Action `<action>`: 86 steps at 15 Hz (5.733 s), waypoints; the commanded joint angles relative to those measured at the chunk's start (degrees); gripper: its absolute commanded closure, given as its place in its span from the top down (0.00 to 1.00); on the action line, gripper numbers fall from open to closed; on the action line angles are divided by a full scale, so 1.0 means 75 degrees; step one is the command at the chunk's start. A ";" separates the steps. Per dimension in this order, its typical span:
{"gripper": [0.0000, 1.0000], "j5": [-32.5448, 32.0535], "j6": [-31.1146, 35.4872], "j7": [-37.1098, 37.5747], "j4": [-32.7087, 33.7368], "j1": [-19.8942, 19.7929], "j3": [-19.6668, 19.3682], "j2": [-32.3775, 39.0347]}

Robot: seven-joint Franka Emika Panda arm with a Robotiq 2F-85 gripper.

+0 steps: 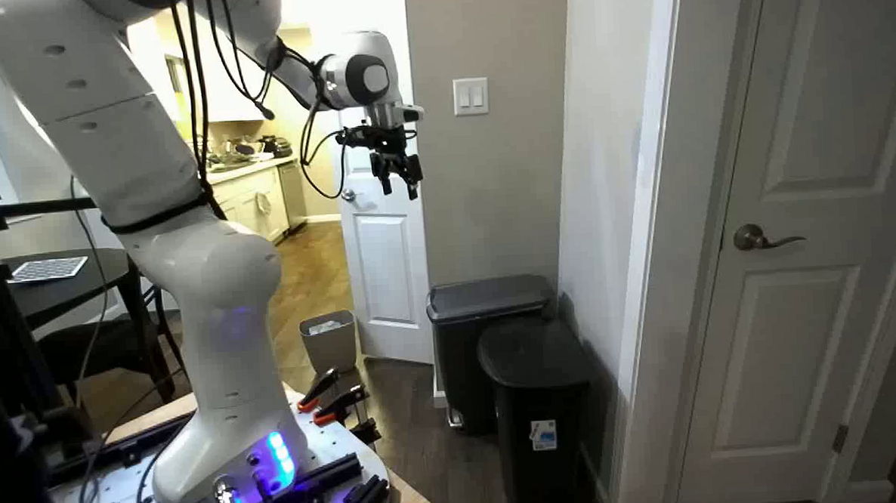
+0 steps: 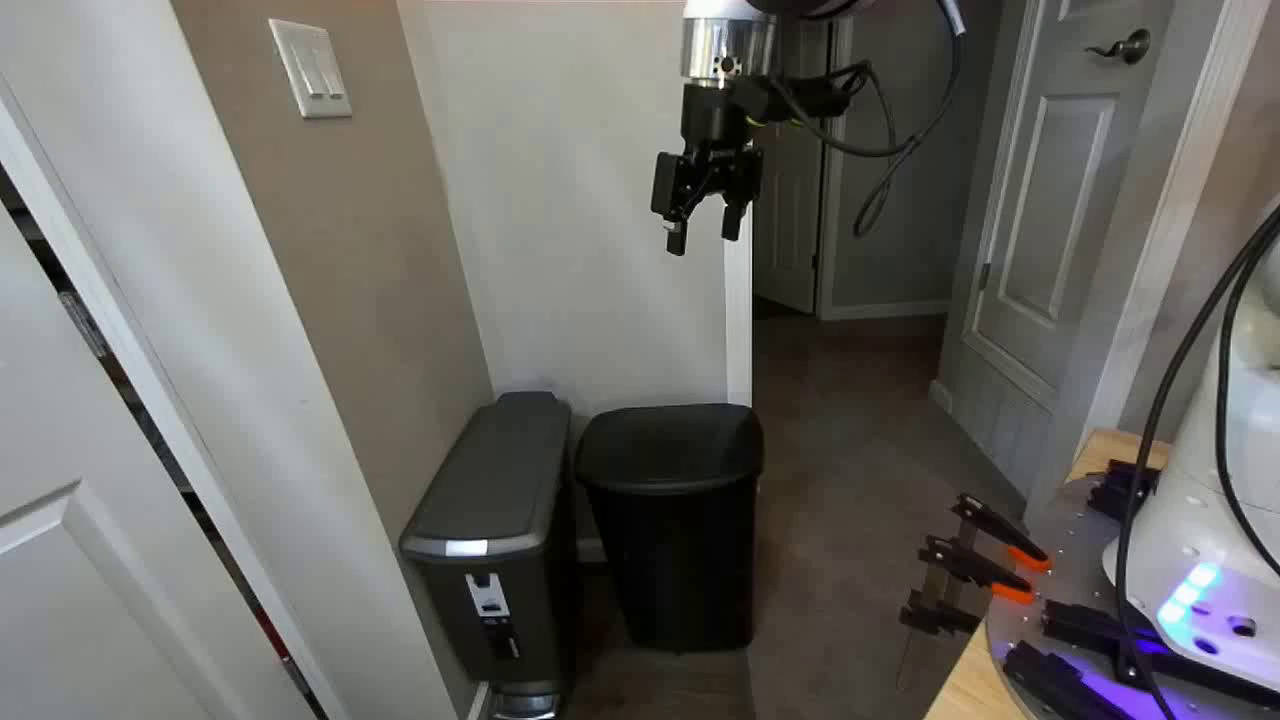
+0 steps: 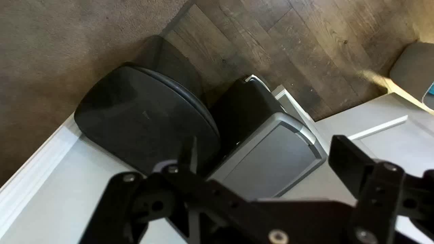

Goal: Fully open the black bin

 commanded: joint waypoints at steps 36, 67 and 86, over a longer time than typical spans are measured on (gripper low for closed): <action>1.00 0.1255 0.0047 -0.0565 0.4774 -0.0113 -0.1062 0.6563; 1.00 -0.1541 -0.4105 -0.2397 1.2122 0.1076 -0.1411 1.2090; 1.00 -0.3671 -0.0050 0.0058 1.0618 0.3049 -0.3274 1.2678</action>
